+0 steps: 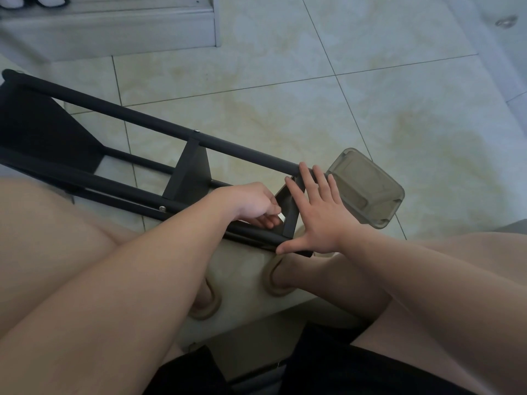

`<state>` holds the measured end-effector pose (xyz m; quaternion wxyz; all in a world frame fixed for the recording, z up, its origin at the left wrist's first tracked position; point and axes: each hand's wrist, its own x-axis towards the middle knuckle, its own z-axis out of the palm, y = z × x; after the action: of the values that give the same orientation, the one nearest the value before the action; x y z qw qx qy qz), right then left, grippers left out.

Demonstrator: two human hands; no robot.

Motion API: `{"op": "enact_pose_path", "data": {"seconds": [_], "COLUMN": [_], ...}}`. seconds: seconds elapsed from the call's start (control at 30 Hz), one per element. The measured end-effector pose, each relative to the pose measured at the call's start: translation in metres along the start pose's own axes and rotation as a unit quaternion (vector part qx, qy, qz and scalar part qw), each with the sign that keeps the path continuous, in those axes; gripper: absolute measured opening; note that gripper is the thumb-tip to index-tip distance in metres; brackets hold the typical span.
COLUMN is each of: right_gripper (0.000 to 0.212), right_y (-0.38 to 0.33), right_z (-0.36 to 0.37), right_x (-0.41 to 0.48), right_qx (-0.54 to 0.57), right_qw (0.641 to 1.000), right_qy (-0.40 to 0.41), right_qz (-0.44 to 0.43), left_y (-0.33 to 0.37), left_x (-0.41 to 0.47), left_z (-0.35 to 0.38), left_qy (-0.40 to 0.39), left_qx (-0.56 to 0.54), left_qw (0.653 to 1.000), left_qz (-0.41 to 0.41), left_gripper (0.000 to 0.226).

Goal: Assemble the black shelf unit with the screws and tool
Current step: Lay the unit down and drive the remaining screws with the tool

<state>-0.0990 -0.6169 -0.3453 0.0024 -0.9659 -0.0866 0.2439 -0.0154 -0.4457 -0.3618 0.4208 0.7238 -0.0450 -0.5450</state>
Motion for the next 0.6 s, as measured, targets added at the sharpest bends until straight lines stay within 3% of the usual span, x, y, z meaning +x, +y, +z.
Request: {"op": "enact_pose_path", "data": {"seconds": [0.4,0.6], "right_gripper": [0.146,0.146], "right_y": [0.0009,0.0003], "right_z": [0.0014,0.0015], "right_x": [0.0004,0.0006], "right_qx": [-0.004,-0.003], "right_qw": [1.000,1.000], "right_qy": [0.001,0.002], "right_qz": [0.003,0.003], "left_y": [0.0005,0.0028], "left_x": [-0.0050,-0.0078], "left_z": [-0.0058,-0.0073], "left_qy": [-0.035,-0.046], "left_qx": [0.179,0.289], "left_qw": [0.983,0.956], "left_qz": [0.015,0.024], "left_gripper": [0.025,0.009]}}
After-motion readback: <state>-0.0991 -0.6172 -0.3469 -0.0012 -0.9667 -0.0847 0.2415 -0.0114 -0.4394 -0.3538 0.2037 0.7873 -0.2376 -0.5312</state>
